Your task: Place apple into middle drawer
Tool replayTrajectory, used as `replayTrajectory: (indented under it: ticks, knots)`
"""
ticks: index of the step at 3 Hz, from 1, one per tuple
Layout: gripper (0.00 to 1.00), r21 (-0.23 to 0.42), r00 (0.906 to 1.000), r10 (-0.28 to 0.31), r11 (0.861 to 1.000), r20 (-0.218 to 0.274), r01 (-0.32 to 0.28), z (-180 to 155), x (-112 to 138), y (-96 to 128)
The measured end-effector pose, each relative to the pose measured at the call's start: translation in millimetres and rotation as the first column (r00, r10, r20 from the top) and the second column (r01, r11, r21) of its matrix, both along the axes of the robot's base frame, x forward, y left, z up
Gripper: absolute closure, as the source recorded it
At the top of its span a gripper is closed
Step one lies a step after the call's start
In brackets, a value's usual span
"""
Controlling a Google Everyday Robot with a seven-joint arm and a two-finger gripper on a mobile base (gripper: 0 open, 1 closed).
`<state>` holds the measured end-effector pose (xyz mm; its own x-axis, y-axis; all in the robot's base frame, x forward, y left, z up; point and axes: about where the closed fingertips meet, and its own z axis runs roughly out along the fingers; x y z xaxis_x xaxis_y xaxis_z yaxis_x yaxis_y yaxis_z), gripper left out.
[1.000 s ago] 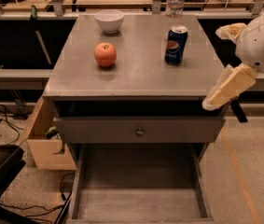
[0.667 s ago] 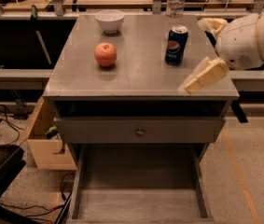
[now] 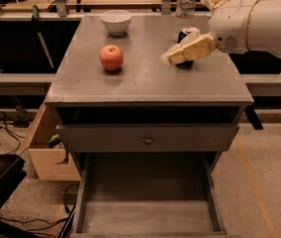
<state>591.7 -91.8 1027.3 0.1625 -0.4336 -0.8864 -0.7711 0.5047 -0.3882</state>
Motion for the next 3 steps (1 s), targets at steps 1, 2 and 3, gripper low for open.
replayTrajectory:
  ticks: [1,2,3]
  knots:
    - [0.00,0.000,1.0000,-0.001,1.000,-0.003,0.001,-1.8,1.8,1.6]
    - [0.00,0.053,0.9976,0.006,0.999,-0.070,-0.002,-32.8,35.6,42.9]
    - [0.00,0.120,0.9869,0.038,0.993,-0.157,-0.019,-72.3,72.6,96.6]
